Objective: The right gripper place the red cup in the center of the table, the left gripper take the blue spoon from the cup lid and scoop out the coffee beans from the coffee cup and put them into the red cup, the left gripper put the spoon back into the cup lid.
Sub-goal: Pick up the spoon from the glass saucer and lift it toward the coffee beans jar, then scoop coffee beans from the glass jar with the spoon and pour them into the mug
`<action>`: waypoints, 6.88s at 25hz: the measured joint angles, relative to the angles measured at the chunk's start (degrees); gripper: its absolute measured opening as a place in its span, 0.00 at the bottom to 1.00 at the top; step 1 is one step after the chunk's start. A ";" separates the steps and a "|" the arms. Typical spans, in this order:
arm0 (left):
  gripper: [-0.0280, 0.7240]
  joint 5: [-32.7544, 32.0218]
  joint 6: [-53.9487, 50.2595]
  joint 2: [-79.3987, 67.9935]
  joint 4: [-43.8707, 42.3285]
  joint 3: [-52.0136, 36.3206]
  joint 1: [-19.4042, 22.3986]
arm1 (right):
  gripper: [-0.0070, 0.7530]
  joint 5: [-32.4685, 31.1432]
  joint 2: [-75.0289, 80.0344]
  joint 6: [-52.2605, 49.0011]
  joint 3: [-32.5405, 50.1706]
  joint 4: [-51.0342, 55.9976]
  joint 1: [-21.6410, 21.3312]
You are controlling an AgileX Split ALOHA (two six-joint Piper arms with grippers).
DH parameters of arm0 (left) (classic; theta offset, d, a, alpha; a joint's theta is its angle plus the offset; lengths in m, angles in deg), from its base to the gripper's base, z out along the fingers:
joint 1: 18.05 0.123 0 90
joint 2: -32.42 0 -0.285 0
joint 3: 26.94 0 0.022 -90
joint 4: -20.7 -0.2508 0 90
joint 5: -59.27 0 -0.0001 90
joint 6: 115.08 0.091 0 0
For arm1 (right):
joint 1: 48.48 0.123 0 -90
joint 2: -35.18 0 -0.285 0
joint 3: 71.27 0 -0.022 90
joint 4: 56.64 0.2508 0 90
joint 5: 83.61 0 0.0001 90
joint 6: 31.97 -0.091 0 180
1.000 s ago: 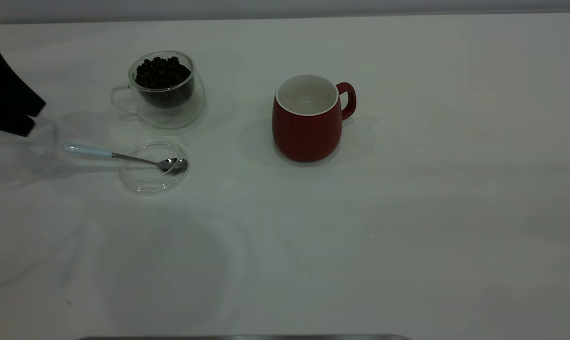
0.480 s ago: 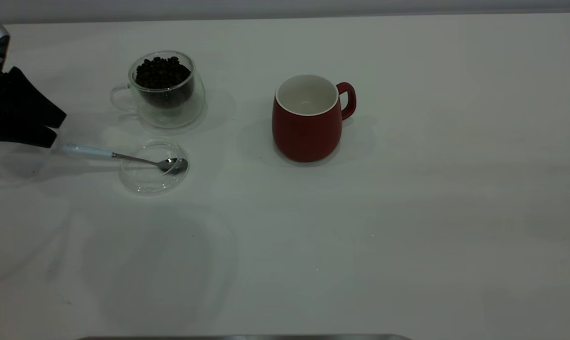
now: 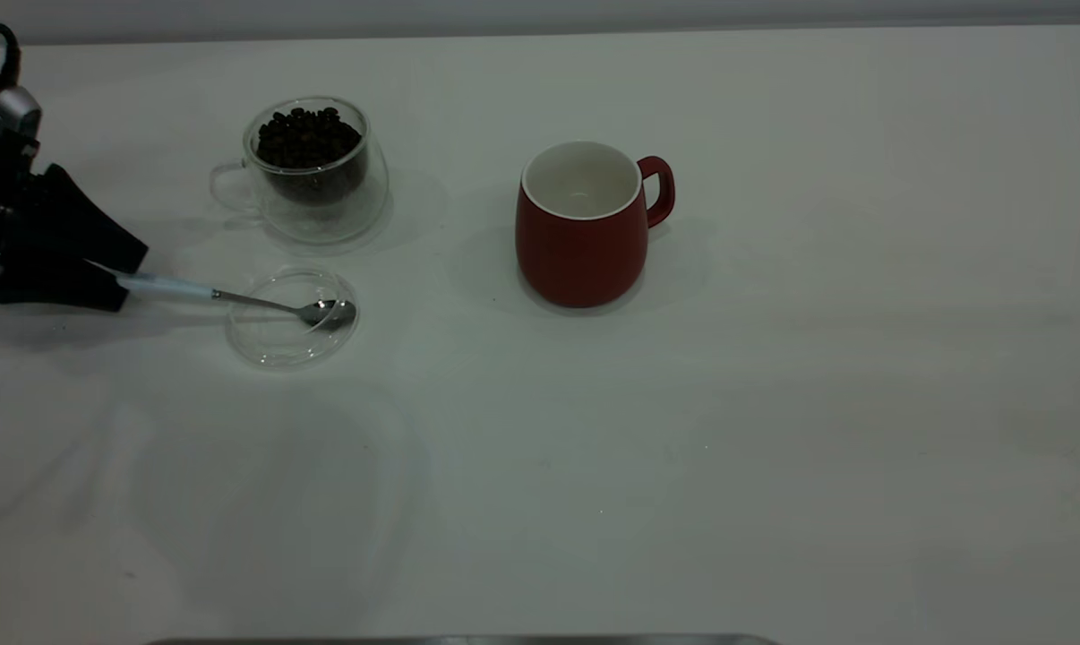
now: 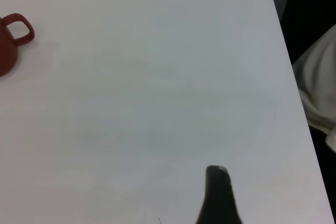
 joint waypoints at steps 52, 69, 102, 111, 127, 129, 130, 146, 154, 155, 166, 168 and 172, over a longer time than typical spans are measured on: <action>0.54 -2.02 4.01 -4.42 9.38 0.11 -3.28 | 0.79 0.00 0.00 0.00 0.00 0.00 0.00; 0.60 -2.14 0.08 -4.42 5.10 0.11 -3.28 | 0.79 0.00 0.00 0.00 0.00 0.00 0.00; 0.22 -2.75 -1.81 -4.42 7.94 0.11 -3.28 | 0.79 0.00 0.00 0.00 0.00 0.00 0.00; 0.20 -2.80 -3.29 -1.69 5.18 0.15 -3.28 | 0.79 0.00 0.00 0.00 0.00 0.00 0.00; 0.20 -2.74 -15.21 5.83 -0.55 0.17 -3.28 | 0.79 0.00 0.00 0.00 0.00 0.00 0.00; 0.20 -2.74 -15.54 6.98 -0.75 0.17 -3.28 | 0.79 0.00 0.00 0.00 0.00 0.00 0.00; 0.20 -2.74 -16.04 7.76 -0.75 0.17 -3.28 | 0.79 0.00 0.00 0.00 0.00 0.00 0.00; 0.20 -3.22 -8.37 18.87 6.63 0.17 -3.29 | 0.79 0.00 0.00 0.00 0.00 0.00 0.00; 0.20 -0.67 2.81 18.61 6.58 0.17 -3.29 | 0.79 0.00 0.00 0.00 0.00 0.00 0.00; 0.20 -0.03 4.53 18.41 6.58 0.17 -3.29 | 0.79 0.00 0.00 0.00 0.00 0.00 0.00; 0.20 7.77 17.89 14.86 12.89 0.12 -3.34 | 0.79 0.00 0.00 0.00 0.00 0.00 0.00; 0.20 8.34 19.75 14.51 13.66 0.12 -3.68 | 0.79 0.00 0.00 0.00 0.00 0.00 0.00; 0.20 9.27 22.92 13.17 13.93 0.12 -5.51 | 0.79 0.00 0.00 0.00 0.00 -0.05 0.00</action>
